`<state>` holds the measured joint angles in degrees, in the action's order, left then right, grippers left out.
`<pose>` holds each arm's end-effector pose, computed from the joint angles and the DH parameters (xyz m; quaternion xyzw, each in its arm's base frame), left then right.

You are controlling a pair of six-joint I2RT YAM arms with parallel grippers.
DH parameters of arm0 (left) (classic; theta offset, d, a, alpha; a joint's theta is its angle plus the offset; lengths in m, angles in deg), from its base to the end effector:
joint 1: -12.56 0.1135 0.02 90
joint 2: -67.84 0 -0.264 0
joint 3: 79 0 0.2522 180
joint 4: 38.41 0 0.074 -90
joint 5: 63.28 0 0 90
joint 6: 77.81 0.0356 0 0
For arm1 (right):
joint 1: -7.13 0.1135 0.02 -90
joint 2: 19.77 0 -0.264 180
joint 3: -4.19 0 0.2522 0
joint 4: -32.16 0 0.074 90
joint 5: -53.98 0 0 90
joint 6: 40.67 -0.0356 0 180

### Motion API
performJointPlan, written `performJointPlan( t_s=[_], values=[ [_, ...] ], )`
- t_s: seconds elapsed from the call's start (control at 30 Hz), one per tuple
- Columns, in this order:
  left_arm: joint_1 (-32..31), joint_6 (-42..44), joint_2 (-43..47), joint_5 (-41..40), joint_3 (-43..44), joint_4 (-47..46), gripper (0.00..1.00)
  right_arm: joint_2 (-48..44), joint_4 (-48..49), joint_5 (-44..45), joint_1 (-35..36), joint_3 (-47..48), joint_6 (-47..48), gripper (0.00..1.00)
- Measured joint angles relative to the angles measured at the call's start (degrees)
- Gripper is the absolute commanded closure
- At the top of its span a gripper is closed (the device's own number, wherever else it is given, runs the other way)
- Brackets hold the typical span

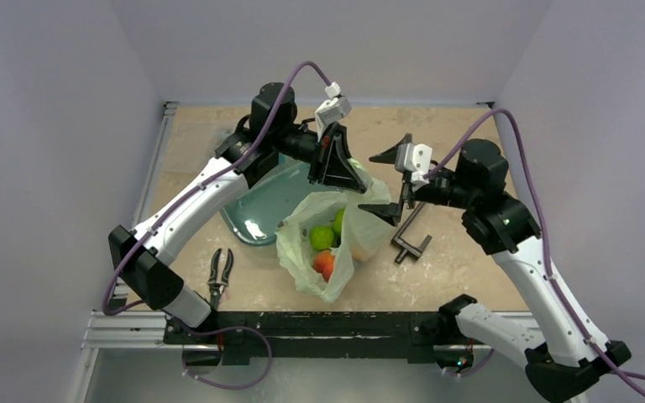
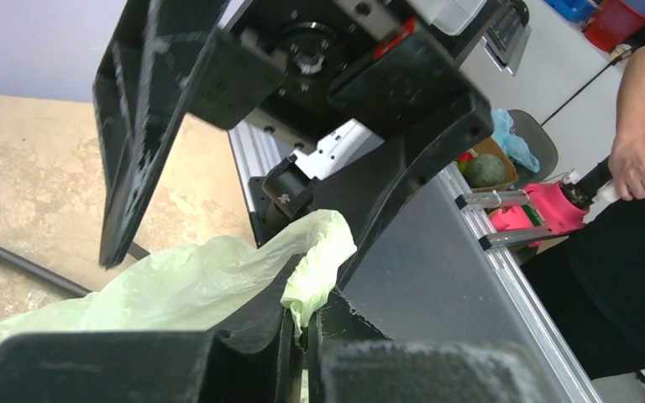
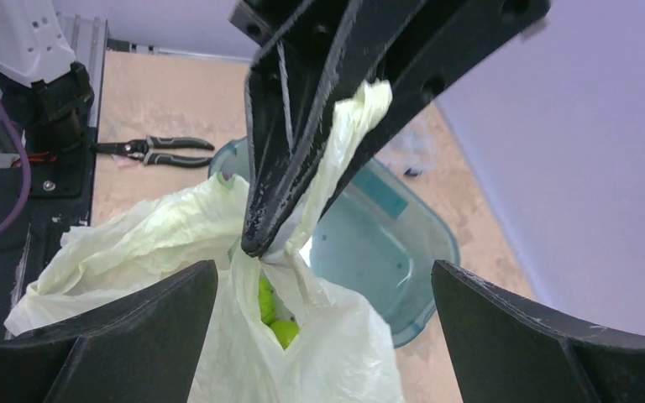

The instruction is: Place the fake fruits into the plastic bag and tie a complex knot

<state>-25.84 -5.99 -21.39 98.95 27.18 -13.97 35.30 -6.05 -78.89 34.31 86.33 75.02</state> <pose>0.2468 -0.2389 0.4399 0.4892 0.5297 -0.6426 0.2591 0.1594 0.1091 0.4254 -0.5279 0.5405 0.2899 0.5875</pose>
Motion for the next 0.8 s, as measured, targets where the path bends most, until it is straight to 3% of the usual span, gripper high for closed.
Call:
performJointPlan(
  t_s=[0.13,0.23,0.4,0.43,0.47,0.5,0.63,0.8],
  values=[
    [-0.04,0.35,-0.02,1.44,1.70,1.46,1.00,-0.68,-0.68,-1.88,0.11,2.84,1.05,0.03],
    [-0.04,0.13,-0.02,2.38,2.93,1.16,1.00,1.33,0.61,-4.48,0.85,2.80,0.28,0.17],
    [0.02,-0.28,-1.40,2.99,5.79,1.11,0.97,6.45,5.73,-5.03,3.69,-1.84,-2.03,0.70],
    [0.13,-0.31,-1.84,2.93,6.36,1.38,0.90,7.10,6.10,-5.03,4.11,-2.99,-2.78,0.83],
    [0.28,-0.31,-2.14,2.73,6.60,1.66,0.73,7.58,6.23,-4.94,4.39,-3.78,-3.52,0.94],
    [0.72,-0.22,-2.21,2.08,6.60,2.10,0.66,7.67,6.29,-5.14,4.57,-4.33,-3.85,1.00],
    [5.70,0.37,0.24,-1.11,4.79,4.81,0.29,6.29,6.62,-3.19,4.50,-6.27,-6.34,1.00],
    [21.53,4.81,14.78,-12.96,-8.39,16.24,0.23,-1.33,7.02,-0.96,4.55,-12.02,-7.30,1.00]
  ],
)
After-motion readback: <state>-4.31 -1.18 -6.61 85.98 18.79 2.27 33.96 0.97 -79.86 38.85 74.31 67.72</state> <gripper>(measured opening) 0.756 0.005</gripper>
